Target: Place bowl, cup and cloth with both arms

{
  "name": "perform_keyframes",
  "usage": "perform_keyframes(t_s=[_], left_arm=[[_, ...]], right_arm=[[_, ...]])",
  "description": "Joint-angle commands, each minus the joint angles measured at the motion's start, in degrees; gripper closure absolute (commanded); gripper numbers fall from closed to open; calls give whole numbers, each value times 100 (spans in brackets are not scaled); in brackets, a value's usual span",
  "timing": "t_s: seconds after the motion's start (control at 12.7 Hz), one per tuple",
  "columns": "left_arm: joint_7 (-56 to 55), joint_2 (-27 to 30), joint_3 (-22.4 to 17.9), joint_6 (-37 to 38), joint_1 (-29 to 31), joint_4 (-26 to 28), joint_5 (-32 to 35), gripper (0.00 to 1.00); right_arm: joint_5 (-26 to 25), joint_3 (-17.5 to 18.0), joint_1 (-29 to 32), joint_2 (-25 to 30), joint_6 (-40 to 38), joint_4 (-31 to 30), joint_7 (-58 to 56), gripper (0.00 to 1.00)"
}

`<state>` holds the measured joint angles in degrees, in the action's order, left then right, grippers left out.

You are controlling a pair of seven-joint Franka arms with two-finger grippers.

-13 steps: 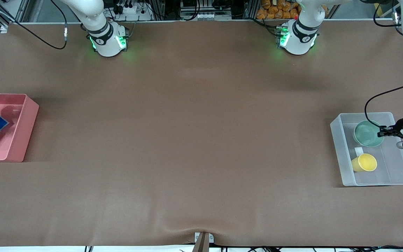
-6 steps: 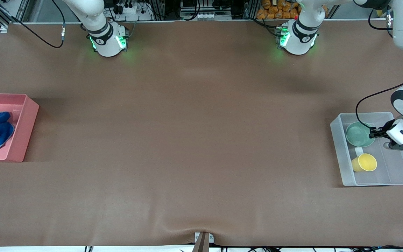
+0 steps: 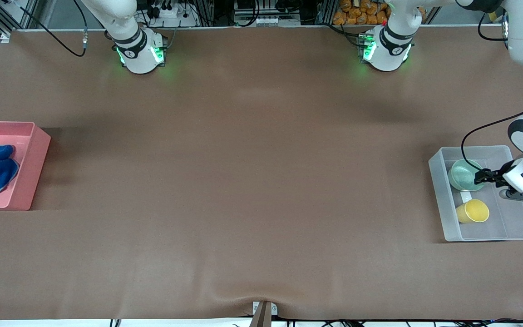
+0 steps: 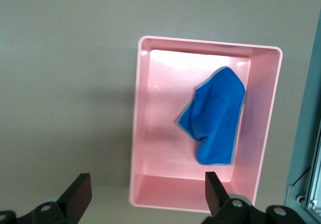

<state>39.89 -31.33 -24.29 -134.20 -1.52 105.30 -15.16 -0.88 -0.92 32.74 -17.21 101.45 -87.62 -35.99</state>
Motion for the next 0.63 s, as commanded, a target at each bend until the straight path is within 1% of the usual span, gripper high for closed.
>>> perform_keyframes(t_s=[0.0,0.16,0.32,0.55], left_arm=[[54,162,-50,568,-42,-482,57,0],[54,189,-50,990,-68,-930,57,0],[37,390,-50,1150,-146,-1081,57,0],[-839,653,-41,1325,-392,-1178,74,0]], right_arm=[[-202,-4,-521,594,-606,-97,1064,0],[-211,4,-969,946,-985,-88,1750,0],[-124,13,-1278,1289,-1205,-88,2043,0],[148,31,-1594,1439,-1355,-36,2200,0]])
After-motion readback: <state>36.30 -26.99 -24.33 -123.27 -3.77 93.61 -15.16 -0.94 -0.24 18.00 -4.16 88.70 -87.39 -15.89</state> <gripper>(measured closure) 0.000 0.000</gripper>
